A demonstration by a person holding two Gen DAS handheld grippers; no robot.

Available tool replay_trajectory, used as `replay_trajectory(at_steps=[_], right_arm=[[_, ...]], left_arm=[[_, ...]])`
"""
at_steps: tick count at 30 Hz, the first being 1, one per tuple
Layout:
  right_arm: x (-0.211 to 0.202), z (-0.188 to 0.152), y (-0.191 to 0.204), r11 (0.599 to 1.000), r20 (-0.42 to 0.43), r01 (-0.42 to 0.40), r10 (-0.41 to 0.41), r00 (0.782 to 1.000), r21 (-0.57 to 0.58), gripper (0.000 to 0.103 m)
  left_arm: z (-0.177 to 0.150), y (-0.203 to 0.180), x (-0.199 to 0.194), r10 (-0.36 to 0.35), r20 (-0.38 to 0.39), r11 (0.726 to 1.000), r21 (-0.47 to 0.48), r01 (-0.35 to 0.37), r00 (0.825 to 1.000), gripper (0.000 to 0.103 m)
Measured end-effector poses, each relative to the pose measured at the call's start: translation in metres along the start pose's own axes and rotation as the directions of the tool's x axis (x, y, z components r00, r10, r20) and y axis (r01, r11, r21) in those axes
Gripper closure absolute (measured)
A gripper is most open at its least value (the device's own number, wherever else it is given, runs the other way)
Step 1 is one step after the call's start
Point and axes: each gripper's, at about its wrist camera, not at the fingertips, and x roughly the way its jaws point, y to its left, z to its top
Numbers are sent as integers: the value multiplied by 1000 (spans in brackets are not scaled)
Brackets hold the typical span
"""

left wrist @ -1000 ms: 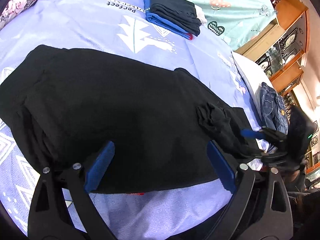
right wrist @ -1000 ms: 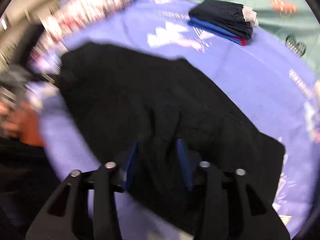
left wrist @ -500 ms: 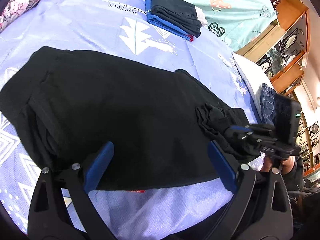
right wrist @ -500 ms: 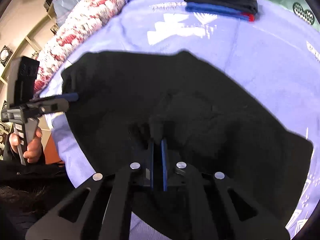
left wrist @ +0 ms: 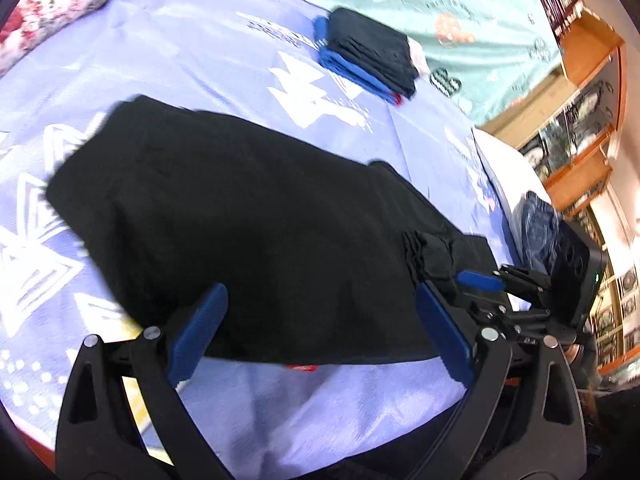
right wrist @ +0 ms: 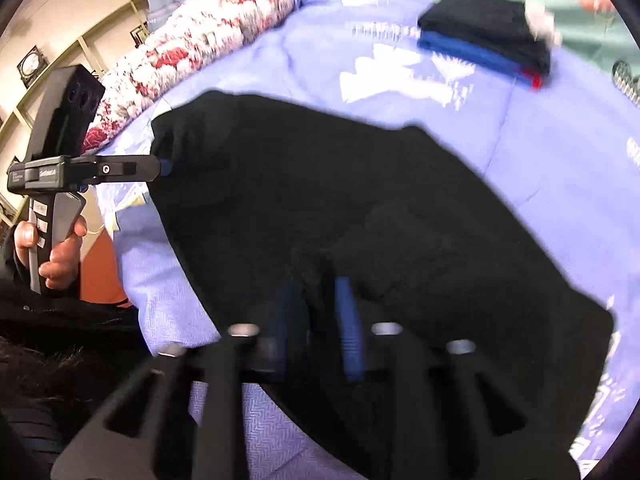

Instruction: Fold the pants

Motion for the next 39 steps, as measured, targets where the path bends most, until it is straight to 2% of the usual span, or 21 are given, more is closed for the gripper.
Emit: replay_trajectory(at_steps=[2, 4, 6, 8, 11, 15, 17, 20, 21, 22, 23, 24, 27, 29, 31, 33, 34, 36, 37, 38, 39], right_arm=[[0, 0, 6, 999, 4, 11, -11, 1000, -36, 64], [12, -2, 7, 999, -35, 20, -22, 999, -43, 65], [18, -5, 4, 1000, -39, 11, -12, 999, -29, 64], [9, -4, 2, 1000, 5, -20, 20, 1000, -13, 64], [-10, -2, -4, 999, 83, -45, 44, 996, 17, 64], [-12, -5, -14, 994, 94, -68, 61, 994, 81, 64], [-13, -9, -19, 992, 100, -76, 66, 993, 105, 64], [-20, -15, -24, 988, 128, -86, 70, 989, 131, 64], [-23, -17, -27, 985, 142, -93, 72, 987, 144, 64], [-27, -19, -31, 983, 156, -97, 72, 985, 156, 64], [-30, -21, -34, 981, 168, -99, 71, 983, 168, 64], [-34, -24, -38, 978, 183, -102, 69, 981, 182, 64], [-48, -34, -53, 968, 227, -103, 50, 973, 227, 64], [-57, -40, -64, 961, 253, -101, 33, 967, 259, 64], [-69, -48, -81, 949, 283, -88, -1, 959, 302, 64], [-81, -55, -95, 935, 309, -86, -26, 951, 343, 64], [-90, -59, -105, 924, 329, -91, -40, 943, 373, 64], [-104, -65, -117, 905, 360, -105, -56, 931, 412, 61], [-113, -70, -125, 893, 383, -117, -66, 922, 435, 51], [-119, -74, -130, 881, 403, -138, -63, 913, 452, 42], [-122, -78, -134, 871, 416, -160, -55, 908, 464, 23]], left_arm=[[1, 14, -15, 9, 28, 999, -50, -7, 1000, 7], [2, 30, -31, 20, 58, 993, -120, -13, 998, 7], [2, 53, -45, 41, 80, 978, -206, -24, 996, 7], [1, 77, -47, 47, 67, 955, -296, -25, 997, 7], [5, 100, -35, -32, 61, 918, -394, 53, 998, 7], [23, 108, -5, -51, 37, 899, -434, 62, 998, 7], [34, 108, 8, -51, 44, 896, -440, 66, 998, 2], [42, 102, 19, -32, 44, 895, -443, 48, 999, 2], [41, 101, 19, -19, 54, 895, -443, 41, 998, 5], [40, 97, 18, 5, 63, 901, -432, 23, 998, 16], [41, 93, 20, 12, 53, 912, -410, 11, 999, 60], [41, 88, 24, 3, 30, 925, -380, 9, 1000, 86], [40, 72, 14, 20, 67, 944, -331, 3, 998, 87], [43, 48, 3, 45, 100, 968, -250, -18, 994, 87], [46, 7, -9, 61, 140, 993, -112, -45, 988, 87], [45, -54, -18, 38, 164, 996, 75, -51, 986, 87], [41, -83, -20, 13, 164, 986, 163, -40, 986, 87], [27, -145, -11, -48, 117, 940, 341, 6, 992, 83], [15, -178, 4, -83, 50, 899, 435, 53, 995, 80], [5, -198, 22, -98, -13, 868, 488, 92, 995, 60], [-6, -213, 42, -104, -88, 841, 525, 135, 991, 29]])
